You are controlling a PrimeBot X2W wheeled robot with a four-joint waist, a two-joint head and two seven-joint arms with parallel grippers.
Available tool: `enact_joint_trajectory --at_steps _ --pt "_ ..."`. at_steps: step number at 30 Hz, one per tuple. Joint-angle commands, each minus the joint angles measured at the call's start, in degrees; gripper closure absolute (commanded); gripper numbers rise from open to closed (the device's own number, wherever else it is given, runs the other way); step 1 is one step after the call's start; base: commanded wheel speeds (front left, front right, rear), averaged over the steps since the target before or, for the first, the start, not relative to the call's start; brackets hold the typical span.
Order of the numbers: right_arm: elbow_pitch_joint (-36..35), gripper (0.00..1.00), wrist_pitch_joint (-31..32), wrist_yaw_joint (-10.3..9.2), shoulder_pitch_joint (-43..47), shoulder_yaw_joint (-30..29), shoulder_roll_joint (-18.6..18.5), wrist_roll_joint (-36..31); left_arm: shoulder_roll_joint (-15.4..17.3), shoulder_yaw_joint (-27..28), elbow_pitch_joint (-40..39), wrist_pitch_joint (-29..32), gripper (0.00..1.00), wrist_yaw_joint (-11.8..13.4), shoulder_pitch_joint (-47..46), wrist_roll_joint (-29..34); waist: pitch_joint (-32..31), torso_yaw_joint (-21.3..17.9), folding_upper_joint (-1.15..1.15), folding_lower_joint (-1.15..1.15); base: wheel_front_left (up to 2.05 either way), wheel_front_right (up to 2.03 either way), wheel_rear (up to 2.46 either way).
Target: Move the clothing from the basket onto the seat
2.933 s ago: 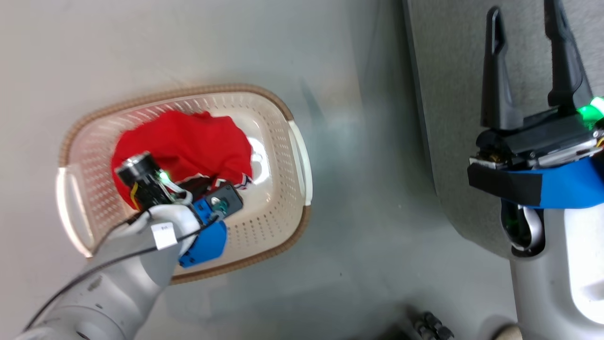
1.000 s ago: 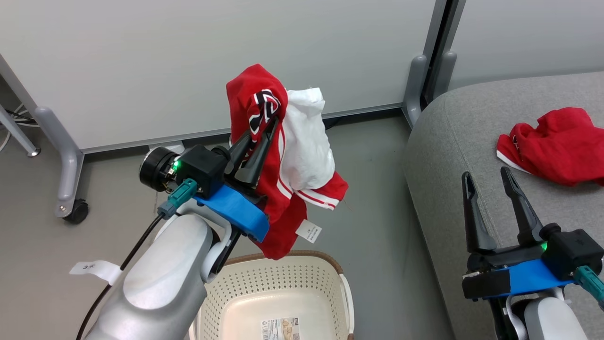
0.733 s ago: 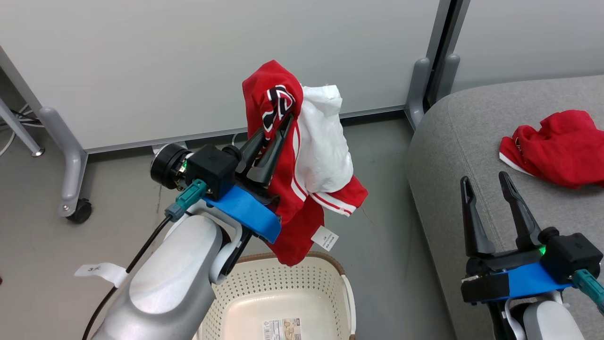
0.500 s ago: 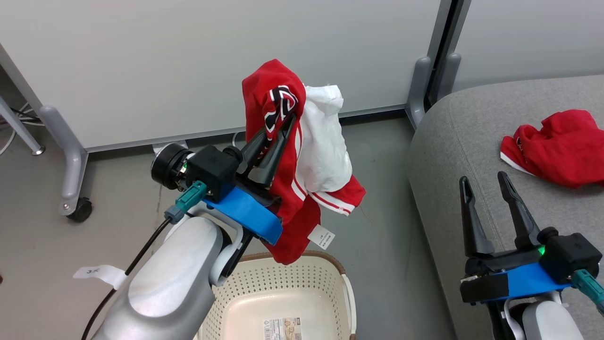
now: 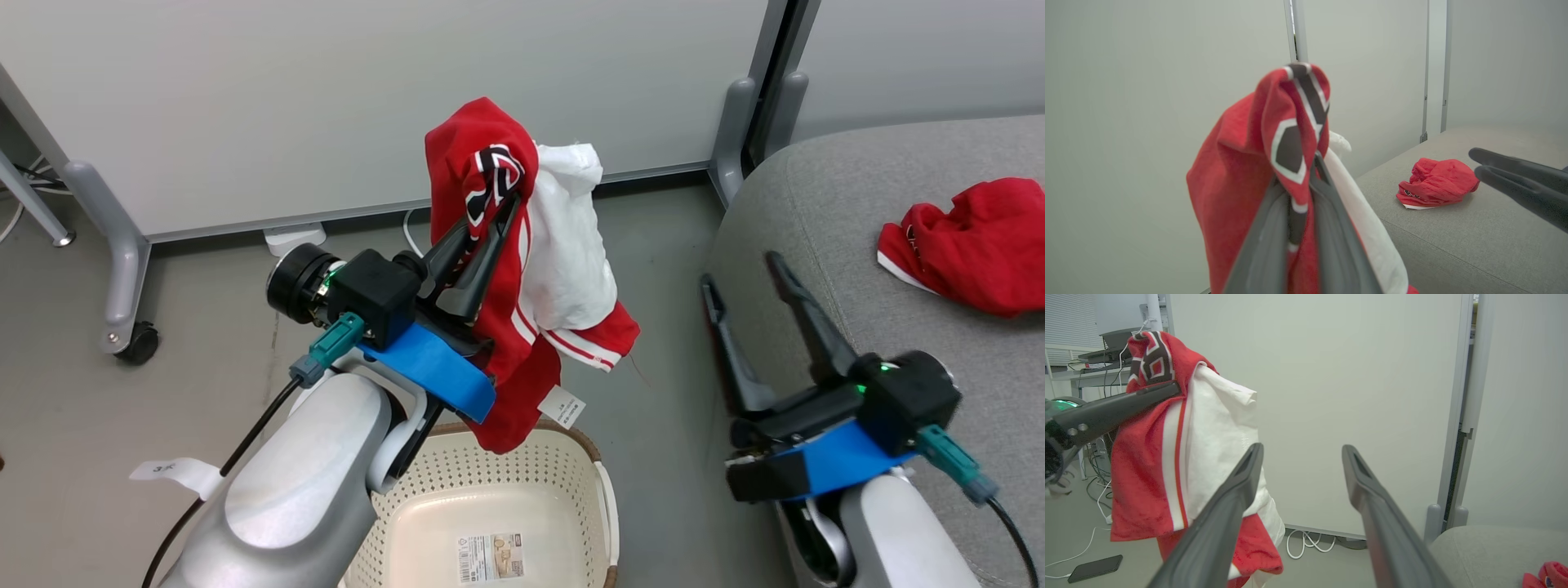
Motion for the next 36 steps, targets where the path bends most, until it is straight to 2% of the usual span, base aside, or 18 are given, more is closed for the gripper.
enact_joint_trajectory --at_steps 1,2,8,20,30,32,36 --pt "0.2 0.00 -0.2 0.03 -0.9 1.0 -0.4 0.3 -0.1 0.0 -0.3 -0.2 1.00 0.2 -1.1 0.0 0.2 0.1 0.00 -0.01 0.00 0.00 0.00" --pt "0.8 0.00 -0.2 0.03 -2.5 3.6 -0.8 0.8 -0.4 -0.3 -0.2 -0.3 1.00 0.1 -1.3 0.1 0.6 0.3 0.00 -0.01 0.00 0.00 0.00" --pt "3.7 0.00 -0.2 0.03 -7.3 10.0 -1.2 1.5 -0.9 -1.2 -0.1 -0.5 1.00 -0.2 -2.4 0.4 1.5 0.9 0.00 -0.01 0.00 0.00 0.00" --pt "14.4 0.00 -0.2 0.03 -17.4 16.9 -2.4 1.9 -2.4 -4.0 -0.9 -0.8 1.00 -1.1 -4.0 1.0 3.6 2.7 0.00 -0.01 0.00 0.00 0.00" --pt "21.2 0.00 -0.2 0.03 -23.6 21.6 -3.3 5.2 -3.0 -7.6 -2.3 -0.4 1.00 -1.9 -5.0 0.5 4.3 3.6 0.00 -0.01 0.00 0.00 0.00" --pt "21.7 1.00 -0.2 0.03 -24.1 21.9 -3.1 5.8 -2.9 -7.9 -2.5 -0.4 1.00 -2.0 -5.1 0.4 4.3 3.6 0.00 -0.01 0.00 0.00 0.00" --pt "22.0 1.00 -0.2 0.03 -24.4 22.2 -2.8 6.7 -2.5 -8.0 -2.7 -0.5 1.00 -2.0 -5.5 0.4 4.4 3.5 0.00 -0.01 0.00 0.00 0.00"
